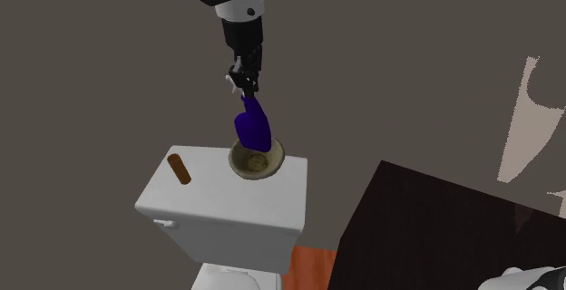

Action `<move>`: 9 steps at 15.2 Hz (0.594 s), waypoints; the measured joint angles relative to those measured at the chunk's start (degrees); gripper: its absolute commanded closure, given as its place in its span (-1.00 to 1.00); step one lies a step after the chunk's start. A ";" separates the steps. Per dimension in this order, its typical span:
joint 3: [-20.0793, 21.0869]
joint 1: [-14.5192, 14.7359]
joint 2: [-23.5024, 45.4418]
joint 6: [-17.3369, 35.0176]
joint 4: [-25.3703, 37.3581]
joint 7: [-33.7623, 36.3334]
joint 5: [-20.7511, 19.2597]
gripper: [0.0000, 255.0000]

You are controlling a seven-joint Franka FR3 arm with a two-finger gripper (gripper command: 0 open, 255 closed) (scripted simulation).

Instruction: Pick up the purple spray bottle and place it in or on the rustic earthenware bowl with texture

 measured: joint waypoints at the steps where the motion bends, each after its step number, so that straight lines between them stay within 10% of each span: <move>1: 0.09 -0.03 0.48 0.62 -0.15 -0.07 0.18 1.00; 9: 0.28 -0.19 1.58 2.20 -0.65 -0.38 0.59 1.00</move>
